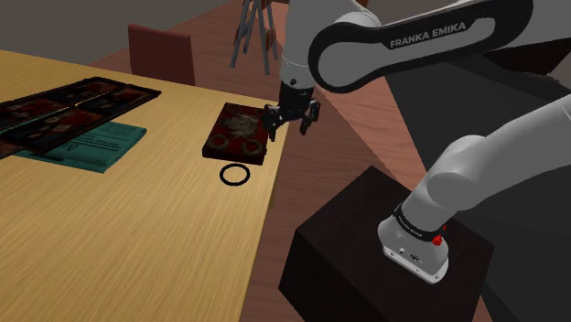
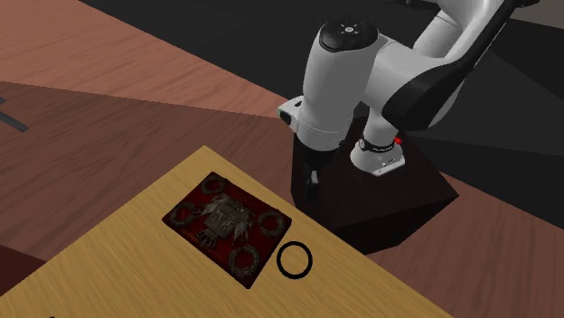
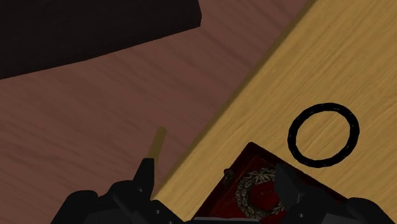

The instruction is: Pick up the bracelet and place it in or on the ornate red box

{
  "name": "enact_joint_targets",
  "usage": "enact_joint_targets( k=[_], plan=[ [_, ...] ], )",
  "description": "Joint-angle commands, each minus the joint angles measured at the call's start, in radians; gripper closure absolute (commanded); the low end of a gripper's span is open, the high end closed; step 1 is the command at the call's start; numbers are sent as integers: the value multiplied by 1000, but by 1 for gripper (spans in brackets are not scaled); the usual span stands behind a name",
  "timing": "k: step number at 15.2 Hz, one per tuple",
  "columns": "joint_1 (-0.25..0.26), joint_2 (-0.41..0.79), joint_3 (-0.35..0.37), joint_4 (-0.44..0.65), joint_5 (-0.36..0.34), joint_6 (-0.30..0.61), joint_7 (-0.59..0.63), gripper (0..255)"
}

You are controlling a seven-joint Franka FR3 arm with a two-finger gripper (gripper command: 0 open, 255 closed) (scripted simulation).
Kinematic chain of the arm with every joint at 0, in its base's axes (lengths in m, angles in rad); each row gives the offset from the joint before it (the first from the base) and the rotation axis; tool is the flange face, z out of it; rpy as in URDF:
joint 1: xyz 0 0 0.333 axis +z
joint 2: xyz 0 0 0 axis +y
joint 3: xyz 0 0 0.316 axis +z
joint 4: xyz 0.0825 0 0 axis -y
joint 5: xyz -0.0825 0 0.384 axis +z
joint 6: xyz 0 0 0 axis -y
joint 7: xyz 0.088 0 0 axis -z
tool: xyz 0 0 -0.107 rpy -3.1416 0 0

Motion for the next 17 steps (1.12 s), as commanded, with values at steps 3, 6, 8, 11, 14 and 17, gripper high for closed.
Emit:
enact_joint_targets(
  k=[3, 6, 8, 11, 14, 17],
  plan=[
    [-31, 155, 101, 58, -51, 89, 160, 0],
    [-54, 287, 170, 118, -132, 141, 299, 0],
    [-63, 385, 206, 166, -208, 166, 403, 0],
    [-57, 455, 213, 181, -269, 200, 469, 0],
    [-56, 487, 211, 166, -300, 237, 491, 0],
    [-54, 516, 207, 155, -330, 268, 512, 0]
  ],
)
